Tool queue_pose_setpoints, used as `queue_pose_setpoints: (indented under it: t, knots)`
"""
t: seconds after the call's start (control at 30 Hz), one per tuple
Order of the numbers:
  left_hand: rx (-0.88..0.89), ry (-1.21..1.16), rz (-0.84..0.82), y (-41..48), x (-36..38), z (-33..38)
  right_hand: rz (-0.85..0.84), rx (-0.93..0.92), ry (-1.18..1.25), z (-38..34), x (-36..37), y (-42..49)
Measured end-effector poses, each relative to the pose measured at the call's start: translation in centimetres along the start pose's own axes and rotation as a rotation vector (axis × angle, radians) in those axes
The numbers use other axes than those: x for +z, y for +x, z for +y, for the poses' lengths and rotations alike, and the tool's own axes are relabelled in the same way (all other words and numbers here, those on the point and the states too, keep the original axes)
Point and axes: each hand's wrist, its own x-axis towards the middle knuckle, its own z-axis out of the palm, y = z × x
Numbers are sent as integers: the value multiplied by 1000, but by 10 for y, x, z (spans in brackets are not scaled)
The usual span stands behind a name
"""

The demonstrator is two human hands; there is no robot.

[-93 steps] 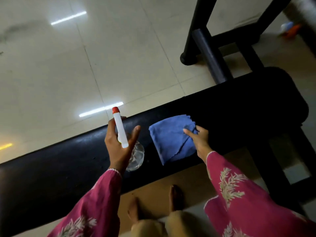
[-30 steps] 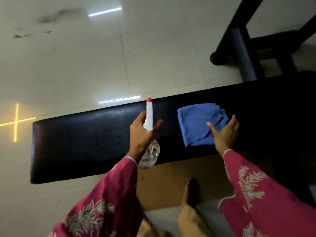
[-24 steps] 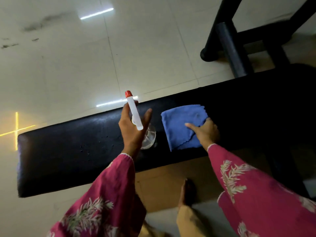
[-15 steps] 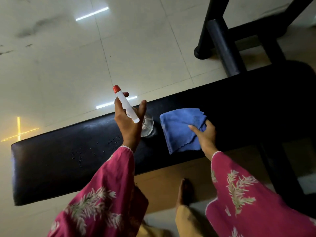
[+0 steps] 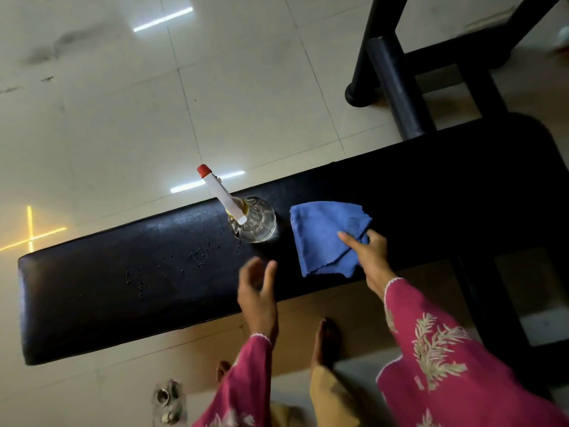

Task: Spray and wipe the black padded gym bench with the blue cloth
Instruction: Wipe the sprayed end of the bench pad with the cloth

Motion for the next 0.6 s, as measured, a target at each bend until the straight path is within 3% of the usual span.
queue_pose_setpoints:
  t: [0.23, 0.37, 0.5, 0.6]
  knots:
    - [-395, -269, -326, -8, 39, -3, -181, 36, 73, -14, 3, -49]
    - [-665, -617, -534, 0, 19, -2, -324, 77, 123, -14, 8, -75]
    - [-648, -764, -536, 13, -36, -5, -371, 109, 151, 2, 26, -95]
    - [-492, -590, -551, 34, -108, -7, -440, 138, 83, 25, 69, -118]
